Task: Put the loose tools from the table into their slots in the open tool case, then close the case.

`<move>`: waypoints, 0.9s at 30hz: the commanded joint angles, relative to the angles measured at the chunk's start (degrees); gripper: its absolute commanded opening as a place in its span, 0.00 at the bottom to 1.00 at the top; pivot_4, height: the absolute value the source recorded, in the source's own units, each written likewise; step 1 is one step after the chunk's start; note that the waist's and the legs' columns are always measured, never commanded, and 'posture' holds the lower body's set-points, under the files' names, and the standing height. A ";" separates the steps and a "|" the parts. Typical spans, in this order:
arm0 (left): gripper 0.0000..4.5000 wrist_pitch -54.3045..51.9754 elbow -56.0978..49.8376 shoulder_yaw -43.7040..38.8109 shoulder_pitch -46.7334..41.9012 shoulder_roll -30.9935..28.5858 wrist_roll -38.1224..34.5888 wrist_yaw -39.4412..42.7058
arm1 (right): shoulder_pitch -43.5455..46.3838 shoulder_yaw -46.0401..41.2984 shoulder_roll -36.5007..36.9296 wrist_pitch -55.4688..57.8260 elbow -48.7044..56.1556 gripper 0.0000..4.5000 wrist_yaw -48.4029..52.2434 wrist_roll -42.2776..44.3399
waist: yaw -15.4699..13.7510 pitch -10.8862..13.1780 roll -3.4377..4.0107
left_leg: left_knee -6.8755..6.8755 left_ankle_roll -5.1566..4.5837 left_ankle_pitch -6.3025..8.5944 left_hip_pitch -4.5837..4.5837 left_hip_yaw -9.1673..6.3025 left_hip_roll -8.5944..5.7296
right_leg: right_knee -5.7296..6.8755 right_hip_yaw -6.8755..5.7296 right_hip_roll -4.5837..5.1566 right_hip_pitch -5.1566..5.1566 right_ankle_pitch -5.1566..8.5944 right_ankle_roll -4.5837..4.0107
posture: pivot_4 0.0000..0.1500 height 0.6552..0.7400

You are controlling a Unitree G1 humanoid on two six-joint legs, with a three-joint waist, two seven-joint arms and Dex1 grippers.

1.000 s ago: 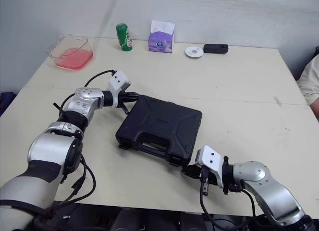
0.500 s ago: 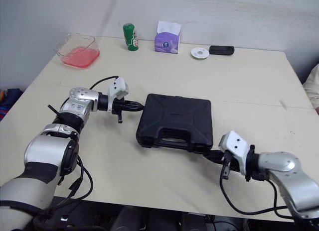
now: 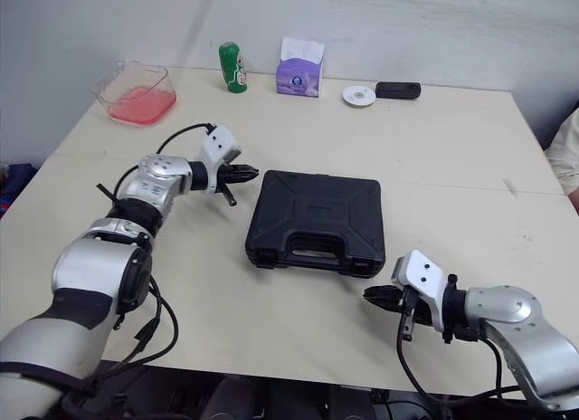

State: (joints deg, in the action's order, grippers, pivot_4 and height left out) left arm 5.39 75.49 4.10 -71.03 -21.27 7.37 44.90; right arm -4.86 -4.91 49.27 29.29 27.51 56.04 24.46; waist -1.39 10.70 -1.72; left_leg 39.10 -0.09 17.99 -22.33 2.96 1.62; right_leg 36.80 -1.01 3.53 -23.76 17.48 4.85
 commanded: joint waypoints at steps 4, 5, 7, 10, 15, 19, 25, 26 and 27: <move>0.00 0.47 0.38 0.02 -2.17 2.29 1.72 -4.19 | 1.67 0.39 -1.64 0.04 2.38 0.02 -2.86 0.12 | 0.06 0.00 0.00 | 0.00 0.01 0.00 0.01 0.04 0.00 | 0.00 0.02 0.00 -0.01 0.00 0.00 | 1.00 0.82; 0.00 0.75 0.45 -0.03 -2.25 2.48 1.85 -4.23 | 1.82 0.47 -1.76 -0.11 2.33 0.02 -3.26 -0.15 | 0.07 0.00 0.00 | 0.00 0.01 0.00 0.01 0.04 0.00 | 0.00 0.02 -0.01 -0.01 0.00 0.00 | 1.00 0.82; 0.00 1.70 0.46 -0.27 -2.36 2.78 1.68 -2.65 | 1.81 0.38 -1.83 -0.27 2.12 0.02 -4.01 -0.85 | 0.05 0.00 0.00 | 0.00 0.01 0.00 0.01 0.05 0.01 | 0.01 0.02 -0.03 -0.02 0.00 0.00 | 1.00 0.82; 0.00 2.50 -0.09 -1.61 -2.34 3.07 -0.38 4.29 | 1.06 -1.56 -1.07 -0.27 1.55 0.02 -4.22 -0.83 | 0.00 0.00 0.00 | 0.00 0.04 -0.02 0.01 0.07 -0.02 | 0.02 0.01 -0.04 -0.02 0.00 0.00 | 1.00 0.82; 0.00 3.94 -1.61 -2.97 -0.86 2.93 -2.65 17.18 | 0.30 -7.35 0.42 -0.71 -1.70 0.02 -4.15 -0.49 | -0.50 0.00 0.00 | 0.02 0.24 -0.14 -0.05 0.26 -0.13 | -0.03 -0.12 0.00 -0.01 -0.01 0.03 | 1.00 0.82; 0.00 4.46 -2.20 -3.01 -0.05 2.47 -2.69 20.13 | -1.32 -9.84 2.05 -1.43 -3.47 0.02 -2.50 -0.59 | -0.45 0.00 0.00 | 0.03 0.12 -0.14 -0.03 0.57 -0.16 | -0.07 -0.07 0.05 -0.01 -0.06 0.11 | 1.00 0.82; 0.00 2.99 -1.22 -2.90 -1.22 1.00 -0.44 10.43 | -3.61 -10.35 5.54 -1.37 -6.77 0.02 -0.55 -2.89 | 0.20 0.00 0.00 | 0.02 0.07 -0.11 0.04 0.53 -0.03 | -0.03 0.07 0.00 -0.03 -0.07 0.12 | 1.00 0.82; 0.00 2.73 -1.07 -3.04 -1.46 1.51 -0.35 8.12 | -3.51 -9.71 5.92 -1.43 -8.18 0.02 -1.47 -4.40 | 0.24 0.00 0.00 | 0.01 -0.14 0.01 0.11 0.48 -0.03 | 0.01 0.15 0.01 -0.03 -0.07 0.12 | 1.00 0.82; 0.00 2.46 -1.00 -3.31 -1.66 2.15 -0.55 6.82 | -3.20 -9.23 6.02 -1.62 -9.46 0.02 -2.29 -5.64 | 0.19 0.00 0.00 | 0.00 -0.16 0.02 0.13 0.48 -0.02 | 0.02 0.16 0.01 -0.03 -0.07 0.12 | 1.00 0.82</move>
State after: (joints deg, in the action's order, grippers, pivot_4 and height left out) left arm 8.08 74.98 1.45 -71.08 -19.55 7.00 54.49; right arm -8.35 -13.76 54.30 28.63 19.29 54.71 20.73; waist -1.20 10.70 -1.71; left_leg 39.10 -0.25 18.01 -22.19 3.44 1.60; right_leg 36.85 -0.86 3.53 -23.79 17.41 4.97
